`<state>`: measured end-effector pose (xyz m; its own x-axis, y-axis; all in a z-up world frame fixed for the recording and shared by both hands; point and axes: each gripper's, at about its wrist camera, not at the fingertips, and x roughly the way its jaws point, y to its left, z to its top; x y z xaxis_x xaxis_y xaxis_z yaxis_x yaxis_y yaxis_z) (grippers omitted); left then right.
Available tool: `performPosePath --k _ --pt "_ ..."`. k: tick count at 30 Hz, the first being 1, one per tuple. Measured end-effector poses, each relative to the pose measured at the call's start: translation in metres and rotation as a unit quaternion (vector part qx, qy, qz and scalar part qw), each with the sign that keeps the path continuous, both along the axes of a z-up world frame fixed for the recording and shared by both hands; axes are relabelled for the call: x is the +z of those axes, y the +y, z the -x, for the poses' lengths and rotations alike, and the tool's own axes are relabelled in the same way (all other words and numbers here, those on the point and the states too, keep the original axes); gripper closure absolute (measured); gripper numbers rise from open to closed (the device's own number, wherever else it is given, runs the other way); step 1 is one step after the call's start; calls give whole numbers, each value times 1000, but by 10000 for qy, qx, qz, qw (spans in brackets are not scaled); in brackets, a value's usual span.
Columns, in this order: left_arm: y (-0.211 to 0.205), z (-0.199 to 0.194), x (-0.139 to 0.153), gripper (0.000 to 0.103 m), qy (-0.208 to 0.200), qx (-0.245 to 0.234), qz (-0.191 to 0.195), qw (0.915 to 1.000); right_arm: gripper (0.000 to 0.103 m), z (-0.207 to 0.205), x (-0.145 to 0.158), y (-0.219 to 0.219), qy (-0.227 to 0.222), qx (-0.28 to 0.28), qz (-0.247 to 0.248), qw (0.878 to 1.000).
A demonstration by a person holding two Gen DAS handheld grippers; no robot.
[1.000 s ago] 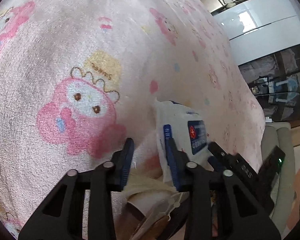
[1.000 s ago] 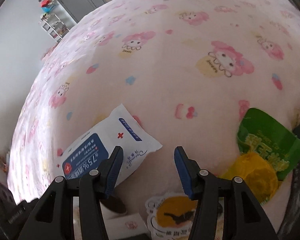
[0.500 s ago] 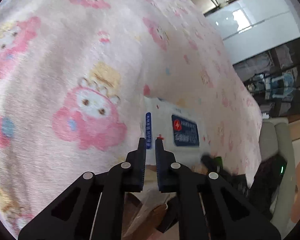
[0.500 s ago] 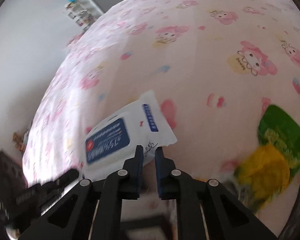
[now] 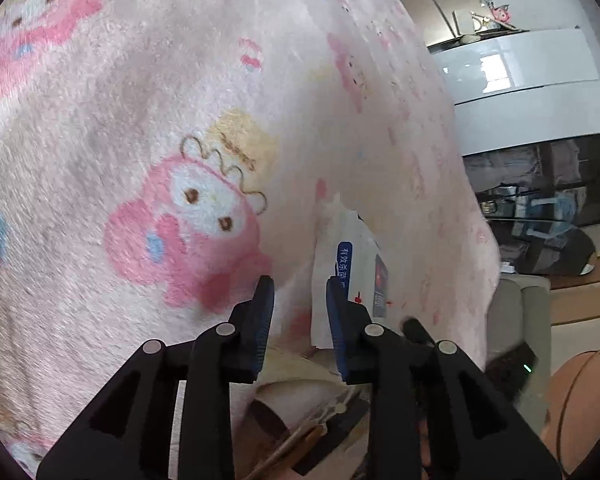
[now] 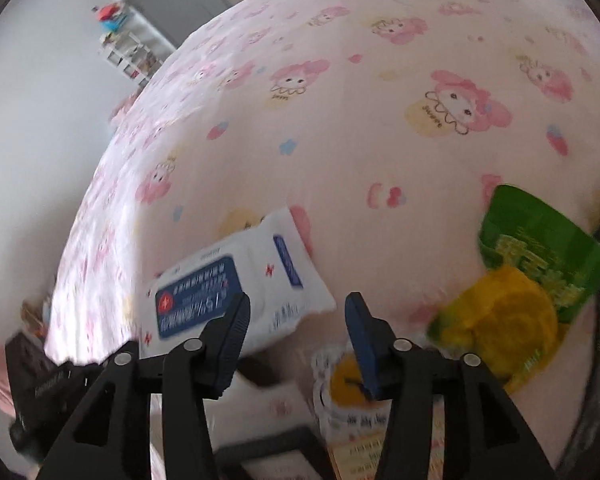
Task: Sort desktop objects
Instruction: 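Grasp the white alcohol wipes pack edge with the left tool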
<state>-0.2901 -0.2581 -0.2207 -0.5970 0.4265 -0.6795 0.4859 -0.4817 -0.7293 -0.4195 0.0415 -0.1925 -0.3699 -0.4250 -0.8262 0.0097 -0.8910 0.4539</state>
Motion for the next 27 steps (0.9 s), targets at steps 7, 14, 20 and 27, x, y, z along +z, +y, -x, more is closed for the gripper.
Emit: performPosePath --k 7,14,20,27 --pt "-15 -11 -3 56 170 548 -285 9979 44 16 -20 -15 -165 81 -6 9998" --pt "31 18 -22 56 -107 -578 -373 9976 39 13 -26 -20 -226 451 501 9975" --pt "32 16 -14 57 -144 -492 -57 9987 61 3 -9 -25 -37 716 638 9954" --pt "11 9 -14 57 -7 110 -10 9999 55 11 -20 -25 -190 433 421 9980"
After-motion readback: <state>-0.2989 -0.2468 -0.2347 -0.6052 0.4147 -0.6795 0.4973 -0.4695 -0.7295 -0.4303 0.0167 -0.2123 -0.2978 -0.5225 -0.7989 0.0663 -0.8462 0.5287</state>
